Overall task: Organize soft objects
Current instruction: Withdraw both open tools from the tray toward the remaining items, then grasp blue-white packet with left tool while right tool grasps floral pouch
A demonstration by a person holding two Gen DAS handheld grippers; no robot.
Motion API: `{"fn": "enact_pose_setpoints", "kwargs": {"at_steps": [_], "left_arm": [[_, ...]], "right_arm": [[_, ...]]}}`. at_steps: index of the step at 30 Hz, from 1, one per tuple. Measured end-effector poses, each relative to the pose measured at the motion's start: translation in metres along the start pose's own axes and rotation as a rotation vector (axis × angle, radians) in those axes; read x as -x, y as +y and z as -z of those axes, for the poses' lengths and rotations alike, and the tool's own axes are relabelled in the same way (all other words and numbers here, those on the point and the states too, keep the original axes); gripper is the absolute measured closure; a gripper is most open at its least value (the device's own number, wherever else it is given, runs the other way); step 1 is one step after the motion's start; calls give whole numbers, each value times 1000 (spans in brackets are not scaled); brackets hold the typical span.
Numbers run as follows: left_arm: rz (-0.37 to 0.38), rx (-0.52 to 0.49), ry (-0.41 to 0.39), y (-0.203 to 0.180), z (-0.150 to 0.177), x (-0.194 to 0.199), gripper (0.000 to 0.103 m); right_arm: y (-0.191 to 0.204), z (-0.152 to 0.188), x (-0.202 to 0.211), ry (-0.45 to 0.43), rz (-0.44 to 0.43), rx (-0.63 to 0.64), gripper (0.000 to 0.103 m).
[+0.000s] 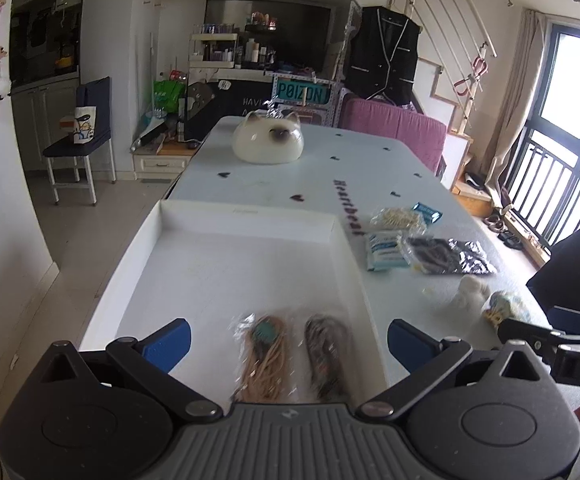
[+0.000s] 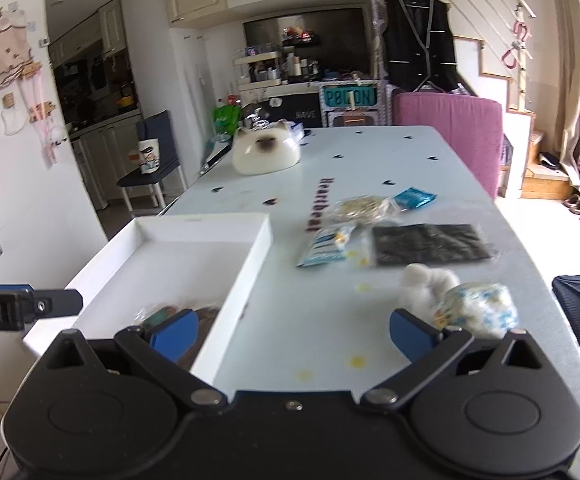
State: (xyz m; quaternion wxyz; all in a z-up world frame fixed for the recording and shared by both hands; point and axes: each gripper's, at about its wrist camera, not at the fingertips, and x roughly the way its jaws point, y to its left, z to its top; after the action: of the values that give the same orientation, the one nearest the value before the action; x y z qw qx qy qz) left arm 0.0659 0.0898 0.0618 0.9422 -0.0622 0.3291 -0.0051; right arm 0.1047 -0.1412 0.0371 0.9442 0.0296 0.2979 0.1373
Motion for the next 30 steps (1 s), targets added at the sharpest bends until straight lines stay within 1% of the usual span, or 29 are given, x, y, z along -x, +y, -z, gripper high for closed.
{"fn": "enact_pose_setpoints", "kwargs": {"at_steps": [6,14,20,23,26,28,30], "left_arm": [[54,-29,-32,-33,-24,-14,0],[118,-2,-43,-79,-55,-54,0],[171,18,-3,-109,-75,-98,2],[191,4,19,-123,-83,-122,8],[210,-17,52,-135,-90,-148,12],[222,-31,83,-141,-95,-168,15],[235,-41,126,-145,-100,-191,21]], "right_arm": [[-34,-13,0,-14,49,-40,0],[-79,-22,-10,-5,119,-78,0],[-111,-23,-22,9,168,-107,0],[-129,-21,-32,22,192,-139,1],[-145,-18,-43,44,211,-173,6],[-155,-17,-52,58,209,-187,6],[-161,-17,-60,71,203,-186,7]]}}
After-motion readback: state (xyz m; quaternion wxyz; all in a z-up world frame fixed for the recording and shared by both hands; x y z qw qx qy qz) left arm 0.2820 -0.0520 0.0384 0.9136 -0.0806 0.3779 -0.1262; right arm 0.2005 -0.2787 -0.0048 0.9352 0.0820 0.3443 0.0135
